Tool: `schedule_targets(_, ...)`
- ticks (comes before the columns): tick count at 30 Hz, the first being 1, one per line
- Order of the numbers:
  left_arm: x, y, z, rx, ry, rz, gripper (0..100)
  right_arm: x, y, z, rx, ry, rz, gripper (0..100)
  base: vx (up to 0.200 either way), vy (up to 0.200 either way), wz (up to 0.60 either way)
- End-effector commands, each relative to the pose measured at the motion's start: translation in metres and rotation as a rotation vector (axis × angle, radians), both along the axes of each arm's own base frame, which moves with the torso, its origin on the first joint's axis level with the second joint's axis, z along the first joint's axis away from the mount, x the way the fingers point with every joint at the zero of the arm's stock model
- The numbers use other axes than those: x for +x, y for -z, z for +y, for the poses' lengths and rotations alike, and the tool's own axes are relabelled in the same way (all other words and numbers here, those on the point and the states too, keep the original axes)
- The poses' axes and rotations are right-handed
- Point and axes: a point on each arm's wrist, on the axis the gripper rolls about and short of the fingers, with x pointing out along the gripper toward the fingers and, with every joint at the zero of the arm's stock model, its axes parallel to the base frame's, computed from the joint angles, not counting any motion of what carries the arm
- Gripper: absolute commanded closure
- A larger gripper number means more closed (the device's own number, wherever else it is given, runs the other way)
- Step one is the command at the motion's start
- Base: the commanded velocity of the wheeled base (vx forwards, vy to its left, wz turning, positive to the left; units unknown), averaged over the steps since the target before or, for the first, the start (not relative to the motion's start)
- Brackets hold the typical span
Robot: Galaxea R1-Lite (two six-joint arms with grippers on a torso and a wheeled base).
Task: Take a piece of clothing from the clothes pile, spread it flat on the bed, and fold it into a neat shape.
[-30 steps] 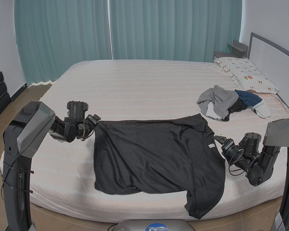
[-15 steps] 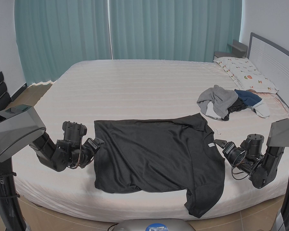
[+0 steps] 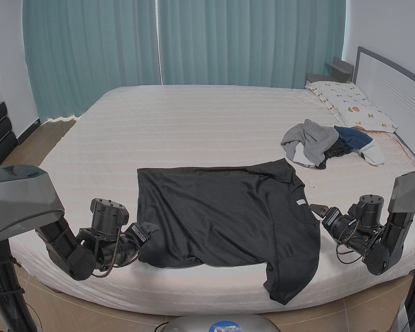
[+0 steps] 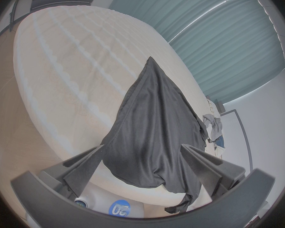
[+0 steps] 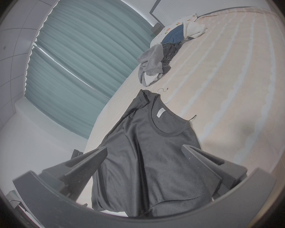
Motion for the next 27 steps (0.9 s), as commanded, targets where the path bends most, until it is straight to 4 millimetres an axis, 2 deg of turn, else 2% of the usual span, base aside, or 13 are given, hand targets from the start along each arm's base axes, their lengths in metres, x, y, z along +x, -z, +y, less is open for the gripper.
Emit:
schedule_targets(1, 0.002, 0.034, -0.003, 0.043, -0.019, 0.043, 0, -0.002, 0.013, -0.001, 0.011, 0.003, 0.029, 0, 0.000, 0.000, 0.00)
schedule_targets(4, 0.000, 0.035, -0.003, 0.041, -0.015, 0.015, 0, -0.004, 0.020, -0.002, 0.007, 0.002, 0.047, 0, 0.000, 0.000, 0.00)
schedule_targets(13, -0.004, 0.041, -0.009, 0.075, -0.008, 0.013, 0, -0.006, 0.021, -0.002, 0.007, 0.006, 0.050, 0, 0.000, 0.000, 0.00)
schedule_targets(20, 0.006, 0.044, -0.013, 0.080, -0.006, -0.006, 0, -0.006, 0.021, -0.002, 0.007, 0.004, 0.050, 0, 0.000, 0.000, 0.00)
schedule_targets(23, 0.002, 0.046, -0.011, 0.113, 0.016, 0.001, 0, -0.006, 0.020, -0.002, 0.007, 0.006, 0.047, 0, 0.000, 0.000, 0.00)
schedule_targets(24, 0.002, 0.046, -0.011, 0.132, 0.032, 0.002, 100, -0.005, 0.020, -0.002, 0.009, 0.006, 0.046, 0, 0.000, 0.000, 0.00)
schedule_targets(27, 0.002, 0.050, -0.011, 0.157, 0.039, 0.003, 100, -0.006, 0.021, -0.002, 0.006, 0.007, 0.049, 0, 0.000, 0.000, 0.00)
